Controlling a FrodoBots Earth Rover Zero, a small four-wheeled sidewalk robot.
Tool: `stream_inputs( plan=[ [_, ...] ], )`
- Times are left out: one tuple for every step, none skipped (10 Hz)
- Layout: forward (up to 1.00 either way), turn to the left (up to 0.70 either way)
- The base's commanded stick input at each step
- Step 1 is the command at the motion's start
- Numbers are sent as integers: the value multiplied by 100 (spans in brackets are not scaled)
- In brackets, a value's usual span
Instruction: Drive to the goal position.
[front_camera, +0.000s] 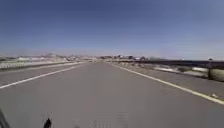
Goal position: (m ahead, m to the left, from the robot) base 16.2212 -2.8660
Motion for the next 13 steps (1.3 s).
stream_inputs(
  plan=[
    [100,0],
    [100,0],
    [100,0],
    [100,0],
    [100,0],
    [100,0],
    [100,0],
    [100,0],
    [100,0],
    [100,0],
    [100,0],
    [100,0],
    [100,0]
  ],
)
